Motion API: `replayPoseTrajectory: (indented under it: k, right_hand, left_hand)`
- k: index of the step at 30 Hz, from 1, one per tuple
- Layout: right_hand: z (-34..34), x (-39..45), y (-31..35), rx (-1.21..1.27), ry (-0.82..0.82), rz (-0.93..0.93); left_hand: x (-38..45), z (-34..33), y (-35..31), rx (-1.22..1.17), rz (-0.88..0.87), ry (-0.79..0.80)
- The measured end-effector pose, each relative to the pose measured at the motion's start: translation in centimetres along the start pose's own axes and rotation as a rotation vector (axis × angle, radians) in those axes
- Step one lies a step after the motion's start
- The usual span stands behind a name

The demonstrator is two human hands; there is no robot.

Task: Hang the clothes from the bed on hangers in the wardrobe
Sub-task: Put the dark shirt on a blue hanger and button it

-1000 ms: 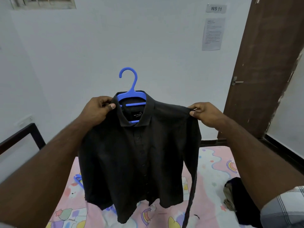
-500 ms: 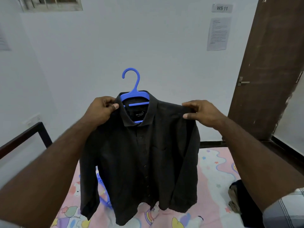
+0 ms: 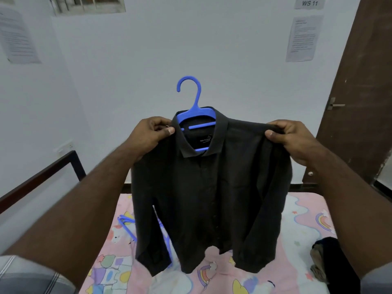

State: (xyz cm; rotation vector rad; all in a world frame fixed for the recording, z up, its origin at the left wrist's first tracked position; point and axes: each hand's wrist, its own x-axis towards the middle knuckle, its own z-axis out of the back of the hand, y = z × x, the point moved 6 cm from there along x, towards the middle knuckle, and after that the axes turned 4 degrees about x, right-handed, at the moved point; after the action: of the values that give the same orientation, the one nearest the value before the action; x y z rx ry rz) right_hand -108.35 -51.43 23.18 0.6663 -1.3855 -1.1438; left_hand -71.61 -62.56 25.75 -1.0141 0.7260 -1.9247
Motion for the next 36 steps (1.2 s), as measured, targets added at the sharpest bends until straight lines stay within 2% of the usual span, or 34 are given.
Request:
replayPoseTrajectory:
  k: [4,9,15,18,20,23,27,31,36]
  right_hand:
    - [1.7,0.1,-0.1,0.063,-0.005,0.031]
    - [3.2,-0.1,-0.7,0.121,-0.019,0.033]
    - [3.3,-0.2,-1.0,0.138,-0.041,0.008]
    - [3.2,-0.6,-1.1,0.149,-0.053,-0.011]
    - [2.9,-0.9,-1.1,0.172,-0.062,-0.042]
    - [2.4,-1.2,-1.1,0.187,-0.079,-0.071]
    - [2.1,-1.7,-1.0,0.202,-0.089,-0.069]
    - [1.8,-2.0,-0.9,0.189,-0.083,-0.078]
    - [1.6,-2.3,-0.5,0.225,-0.022,-0.143]
  left_hand:
    - [-1.0,1.8,3.5,0.023,0.105,0.009]
    - [-3.4,2.4,8.4,-0.088,0.245,0.108]
    - [-3.5,3.0,10.0,-0.149,0.294,0.074]
    - [-3.5,3.6,10.5,-0.09,0.311,0.098]
    - [-3.1,4.4,10.2,-0.061,0.288,0.02]
    - [-2.4,5.4,9.4,-0.209,0.216,-0.143]
    - [-1.8,4.6,9.6,-0.18,0.243,-0.075]
    - [-1.7,5.2,9.3,-0.289,0.245,-0.187]
    - [-1.8,6.5,7.8,-0.477,0.216,-0.208]
